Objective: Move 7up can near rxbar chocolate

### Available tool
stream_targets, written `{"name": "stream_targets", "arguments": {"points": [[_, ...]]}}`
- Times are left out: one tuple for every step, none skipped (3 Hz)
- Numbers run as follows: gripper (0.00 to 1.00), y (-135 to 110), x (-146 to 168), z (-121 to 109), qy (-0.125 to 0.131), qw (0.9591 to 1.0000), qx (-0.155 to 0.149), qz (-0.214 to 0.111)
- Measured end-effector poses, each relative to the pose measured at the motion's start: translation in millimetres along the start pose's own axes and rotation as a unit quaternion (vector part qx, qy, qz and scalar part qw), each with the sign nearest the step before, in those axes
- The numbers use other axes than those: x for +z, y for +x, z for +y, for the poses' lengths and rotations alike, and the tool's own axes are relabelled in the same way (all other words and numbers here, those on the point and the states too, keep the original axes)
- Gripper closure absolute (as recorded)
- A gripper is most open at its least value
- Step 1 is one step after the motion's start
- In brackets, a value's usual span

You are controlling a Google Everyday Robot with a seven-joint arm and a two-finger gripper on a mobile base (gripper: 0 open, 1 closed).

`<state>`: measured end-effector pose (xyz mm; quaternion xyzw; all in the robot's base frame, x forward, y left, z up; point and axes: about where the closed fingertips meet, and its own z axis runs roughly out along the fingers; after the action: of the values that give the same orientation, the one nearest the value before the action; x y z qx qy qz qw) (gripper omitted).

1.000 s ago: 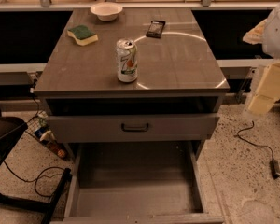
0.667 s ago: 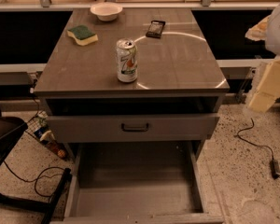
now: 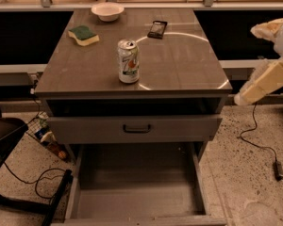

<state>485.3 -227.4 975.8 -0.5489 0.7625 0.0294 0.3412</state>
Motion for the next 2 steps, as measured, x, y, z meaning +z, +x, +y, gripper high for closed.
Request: {"name": "stream_targets", "arguments": {"points": [[0.00,-30,11,-32,0.044,0.9918,0.009,-0.120],[0.00,-65,10,-55,0.073,0.9711,0.023,-0.226]]}}
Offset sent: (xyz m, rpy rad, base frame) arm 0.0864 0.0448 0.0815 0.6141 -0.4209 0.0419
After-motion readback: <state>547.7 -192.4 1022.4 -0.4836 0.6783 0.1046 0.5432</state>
